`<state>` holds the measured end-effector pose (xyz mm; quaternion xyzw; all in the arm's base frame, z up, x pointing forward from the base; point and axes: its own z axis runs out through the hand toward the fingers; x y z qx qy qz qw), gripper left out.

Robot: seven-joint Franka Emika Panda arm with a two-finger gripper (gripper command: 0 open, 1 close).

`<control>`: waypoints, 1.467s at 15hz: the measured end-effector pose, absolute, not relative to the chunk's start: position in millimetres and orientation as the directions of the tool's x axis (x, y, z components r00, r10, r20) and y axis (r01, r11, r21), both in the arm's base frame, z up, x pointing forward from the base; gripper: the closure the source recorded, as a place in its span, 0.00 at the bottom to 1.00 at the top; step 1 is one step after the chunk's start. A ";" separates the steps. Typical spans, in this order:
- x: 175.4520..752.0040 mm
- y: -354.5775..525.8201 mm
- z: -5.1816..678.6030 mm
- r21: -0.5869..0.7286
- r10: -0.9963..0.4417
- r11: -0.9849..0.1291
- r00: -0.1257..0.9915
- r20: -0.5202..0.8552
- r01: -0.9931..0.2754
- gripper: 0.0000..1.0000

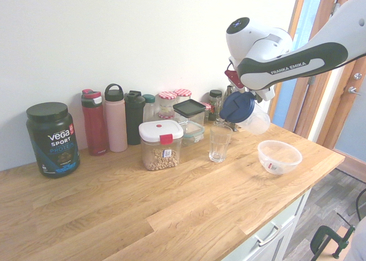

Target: Pour me some water

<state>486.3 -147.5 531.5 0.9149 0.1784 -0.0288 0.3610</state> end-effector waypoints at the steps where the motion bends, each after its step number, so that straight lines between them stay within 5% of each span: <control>1: 484.7 -149.3 532.1 0.655 0.304 -0.671 0.935 -0.185 0.348 1.00; 15: 454.7 -153.2 541.6 0.647 0.284 -0.696 0.947 -0.147 0.309 1.00; 22: 352.4 -176.6 685.7 0.329 0.207 -0.930 0.972 0.107 0.162 1.00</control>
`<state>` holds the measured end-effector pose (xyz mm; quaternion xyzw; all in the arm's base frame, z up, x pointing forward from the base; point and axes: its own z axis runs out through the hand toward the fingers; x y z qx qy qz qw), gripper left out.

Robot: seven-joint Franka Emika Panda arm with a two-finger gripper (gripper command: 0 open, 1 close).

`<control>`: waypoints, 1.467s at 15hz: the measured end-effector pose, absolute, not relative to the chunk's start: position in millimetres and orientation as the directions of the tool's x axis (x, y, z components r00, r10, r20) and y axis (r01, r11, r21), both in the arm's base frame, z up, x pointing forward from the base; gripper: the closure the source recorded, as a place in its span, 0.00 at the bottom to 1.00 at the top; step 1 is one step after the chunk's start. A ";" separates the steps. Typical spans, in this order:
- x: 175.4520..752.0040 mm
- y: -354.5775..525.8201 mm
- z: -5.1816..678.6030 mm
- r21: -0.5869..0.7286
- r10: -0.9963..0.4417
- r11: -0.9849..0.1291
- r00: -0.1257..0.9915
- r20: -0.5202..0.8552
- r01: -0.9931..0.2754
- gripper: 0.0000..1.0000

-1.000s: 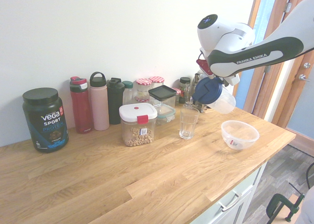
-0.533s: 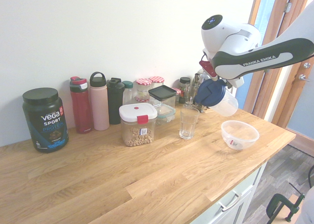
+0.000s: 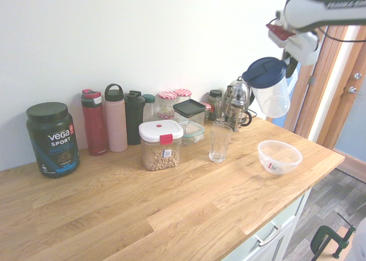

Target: Pour me some water

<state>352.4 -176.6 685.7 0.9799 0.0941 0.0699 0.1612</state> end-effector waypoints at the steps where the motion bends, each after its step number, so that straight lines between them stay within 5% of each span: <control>1: 340.5 -161.2 684.2 0.263 0.177 -0.954 0.978 0.113 0.143 1.00; 12: 281.0 39.8 533.4 -0.229 -0.312 -0.934 0.938 0.149 -0.275 1.00; 17: 290.0 81.0 513.5 -0.295 -0.455 -0.881 0.832 0.317 -0.370 1.00; 22: 290.4 129.3 491.4 -0.289 -0.449 -0.881 0.853 0.266 -0.374 1.00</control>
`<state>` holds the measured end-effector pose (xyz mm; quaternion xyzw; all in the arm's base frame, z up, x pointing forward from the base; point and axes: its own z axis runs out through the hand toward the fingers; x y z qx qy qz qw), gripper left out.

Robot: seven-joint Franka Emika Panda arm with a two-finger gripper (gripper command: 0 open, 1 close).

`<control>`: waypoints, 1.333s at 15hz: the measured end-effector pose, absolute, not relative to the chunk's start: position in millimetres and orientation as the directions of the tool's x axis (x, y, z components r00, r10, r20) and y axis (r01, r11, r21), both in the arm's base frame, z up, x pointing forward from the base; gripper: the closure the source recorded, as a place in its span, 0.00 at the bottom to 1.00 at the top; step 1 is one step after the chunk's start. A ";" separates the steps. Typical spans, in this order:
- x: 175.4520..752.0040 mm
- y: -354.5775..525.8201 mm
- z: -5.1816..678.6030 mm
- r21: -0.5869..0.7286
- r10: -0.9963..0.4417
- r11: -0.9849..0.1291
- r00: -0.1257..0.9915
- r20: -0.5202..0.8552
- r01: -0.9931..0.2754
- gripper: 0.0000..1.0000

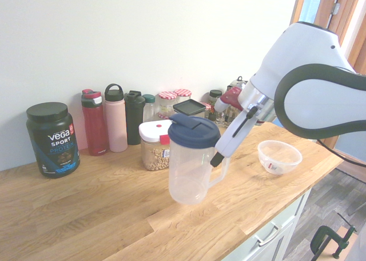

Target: Pour me some water

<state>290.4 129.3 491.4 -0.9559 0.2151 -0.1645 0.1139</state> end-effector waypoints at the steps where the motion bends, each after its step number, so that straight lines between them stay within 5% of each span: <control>1: 290.6 135.0 489.2 -0.289 -0.449 -0.881 0.853 0.266 -0.374 1.00; 8: 302.8 170.9 457.3 -0.273 -0.449 -0.883 0.856 0.257 -0.382 1.00; 9: 304.5 175.4 452.4 -0.268 -0.447 -0.885 0.857 0.257 -0.381 0.00; 20: 314.6 181.6 441.7 -0.238 -0.451 -0.888 0.847 0.282 -0.394 0.00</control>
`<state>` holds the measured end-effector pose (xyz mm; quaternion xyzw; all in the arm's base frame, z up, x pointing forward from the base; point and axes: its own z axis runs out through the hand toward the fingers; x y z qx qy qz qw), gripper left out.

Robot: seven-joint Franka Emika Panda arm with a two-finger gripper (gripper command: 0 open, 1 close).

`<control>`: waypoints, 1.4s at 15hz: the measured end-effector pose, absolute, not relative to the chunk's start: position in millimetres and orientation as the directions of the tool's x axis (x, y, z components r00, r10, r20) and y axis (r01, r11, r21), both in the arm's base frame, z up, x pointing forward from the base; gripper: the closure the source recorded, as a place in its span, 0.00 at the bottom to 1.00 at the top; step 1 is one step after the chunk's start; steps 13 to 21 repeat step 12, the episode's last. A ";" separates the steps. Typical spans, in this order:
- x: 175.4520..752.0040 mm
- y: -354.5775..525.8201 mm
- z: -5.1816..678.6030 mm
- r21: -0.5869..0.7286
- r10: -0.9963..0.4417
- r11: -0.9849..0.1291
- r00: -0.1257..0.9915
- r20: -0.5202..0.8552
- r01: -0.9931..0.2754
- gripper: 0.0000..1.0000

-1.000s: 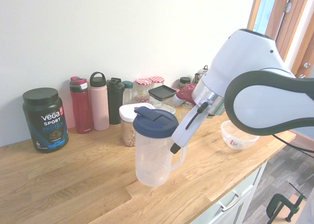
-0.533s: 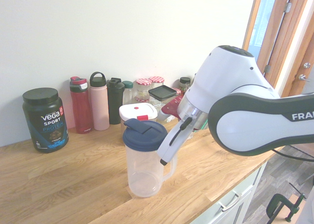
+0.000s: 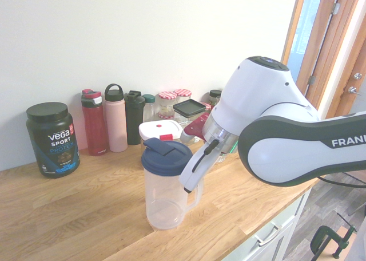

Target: Pour me some water

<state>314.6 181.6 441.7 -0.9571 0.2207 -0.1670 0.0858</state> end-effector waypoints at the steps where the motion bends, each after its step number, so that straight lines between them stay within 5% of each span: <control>1: 313.5 181.7 441.7 -0.220 -0.431 -0.899 0.858 0.279 -0.379 0.00; 7: 271.3 167.9 468.2 -0.040 -0.253 -0.967 0.944 0.212 -0.250 0.00; 12: 288.5 48.7 477.2 -0.001 -0.447 -0.892 0.882 0.151 -0.452 0.00; 21: 288.5 48.7 477.2 -0.001 -0.447 -0.892 0.882 0.151 -0.452 0.00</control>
